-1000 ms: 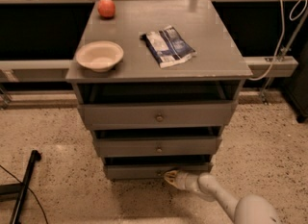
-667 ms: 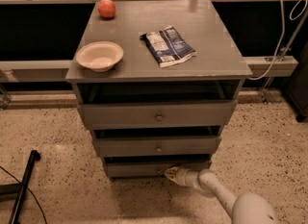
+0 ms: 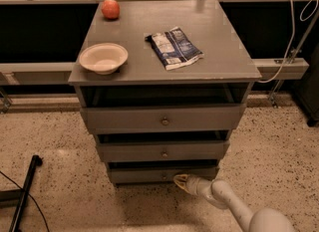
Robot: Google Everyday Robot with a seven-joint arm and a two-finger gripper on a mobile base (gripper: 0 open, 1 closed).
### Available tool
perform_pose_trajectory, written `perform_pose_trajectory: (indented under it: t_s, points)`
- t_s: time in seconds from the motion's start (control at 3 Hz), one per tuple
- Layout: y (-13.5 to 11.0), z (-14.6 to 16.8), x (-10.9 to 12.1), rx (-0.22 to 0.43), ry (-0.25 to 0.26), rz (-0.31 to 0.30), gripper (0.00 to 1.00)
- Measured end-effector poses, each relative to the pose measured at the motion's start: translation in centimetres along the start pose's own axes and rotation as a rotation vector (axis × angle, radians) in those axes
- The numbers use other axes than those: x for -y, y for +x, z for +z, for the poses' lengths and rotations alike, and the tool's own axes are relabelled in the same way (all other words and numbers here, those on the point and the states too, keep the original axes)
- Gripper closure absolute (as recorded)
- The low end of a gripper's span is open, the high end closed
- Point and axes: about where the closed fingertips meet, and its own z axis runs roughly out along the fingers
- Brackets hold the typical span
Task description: Close bottom drawer
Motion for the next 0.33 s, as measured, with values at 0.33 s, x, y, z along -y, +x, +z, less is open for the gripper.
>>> perform_pose_trajectory:
  t_s: [0.33]
  points:
    - [0.57, -3.24, -2.05, 0.06, -0.008, 0.019, 1.0]
